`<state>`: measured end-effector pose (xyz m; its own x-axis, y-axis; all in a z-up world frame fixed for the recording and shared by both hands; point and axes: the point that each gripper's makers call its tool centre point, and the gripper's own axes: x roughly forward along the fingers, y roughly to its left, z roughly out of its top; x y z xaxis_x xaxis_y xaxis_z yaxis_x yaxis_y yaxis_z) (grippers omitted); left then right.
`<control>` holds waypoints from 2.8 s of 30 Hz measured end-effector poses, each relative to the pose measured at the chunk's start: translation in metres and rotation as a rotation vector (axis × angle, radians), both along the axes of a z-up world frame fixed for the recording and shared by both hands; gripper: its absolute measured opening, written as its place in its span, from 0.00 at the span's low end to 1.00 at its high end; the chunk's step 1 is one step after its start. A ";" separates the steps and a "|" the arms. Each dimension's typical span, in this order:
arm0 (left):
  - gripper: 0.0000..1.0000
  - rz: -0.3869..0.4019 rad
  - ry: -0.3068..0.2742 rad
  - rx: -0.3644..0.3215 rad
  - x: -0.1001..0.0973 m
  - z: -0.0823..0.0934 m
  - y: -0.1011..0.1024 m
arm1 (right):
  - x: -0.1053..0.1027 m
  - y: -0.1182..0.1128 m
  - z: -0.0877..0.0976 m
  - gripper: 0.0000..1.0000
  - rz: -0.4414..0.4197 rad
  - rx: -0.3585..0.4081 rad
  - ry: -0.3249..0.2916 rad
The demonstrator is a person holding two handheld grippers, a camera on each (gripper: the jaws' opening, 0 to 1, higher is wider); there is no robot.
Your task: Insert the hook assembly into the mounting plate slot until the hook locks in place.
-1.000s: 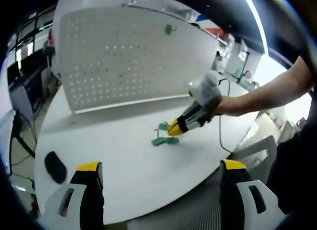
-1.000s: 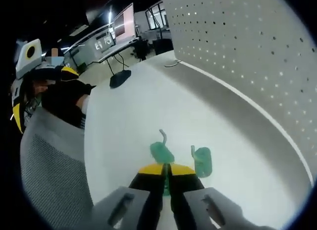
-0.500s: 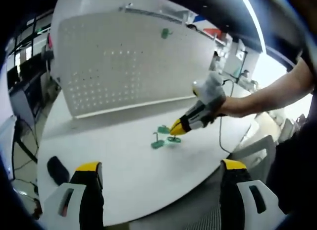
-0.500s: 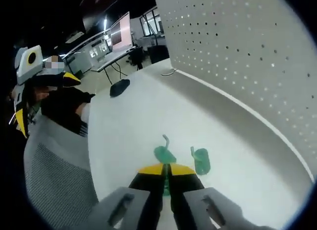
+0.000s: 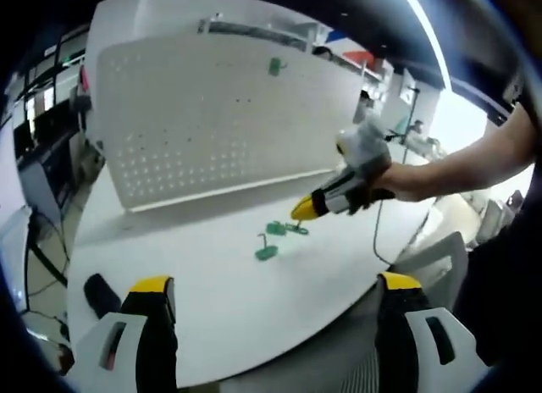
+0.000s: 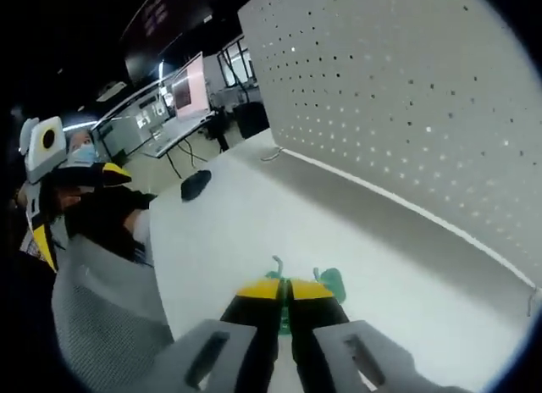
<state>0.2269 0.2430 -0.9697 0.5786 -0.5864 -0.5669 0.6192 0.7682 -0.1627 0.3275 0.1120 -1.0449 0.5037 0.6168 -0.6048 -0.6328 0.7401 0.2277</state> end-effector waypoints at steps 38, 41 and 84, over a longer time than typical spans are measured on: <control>0.96 -0.028 -0.043 -0.153 0.038 0.052 -0.040 | -0.026 0.037 0.134 0.00 -0.245 0.413 -0.157; 0.92 -0.027 -0.039 -0.162 0.040 0.052 -0.043 | -0.032 0.046 0.143 0.00 -0.244 0.448 -0.160; 0.04 -0.027 0.075 -0.382 0.043 0.062 -0.058 | -0.059 0.089 0.186 0.00 -0.164 0.487 -0.309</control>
<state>0.2697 0.1850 -0.9073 0.5251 -0.7782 -0.3445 0.6142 0.6267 -0.4796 0.2689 0.2006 -0.8587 0.7231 0.6858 -0.0825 -0.6104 0.6903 0.3885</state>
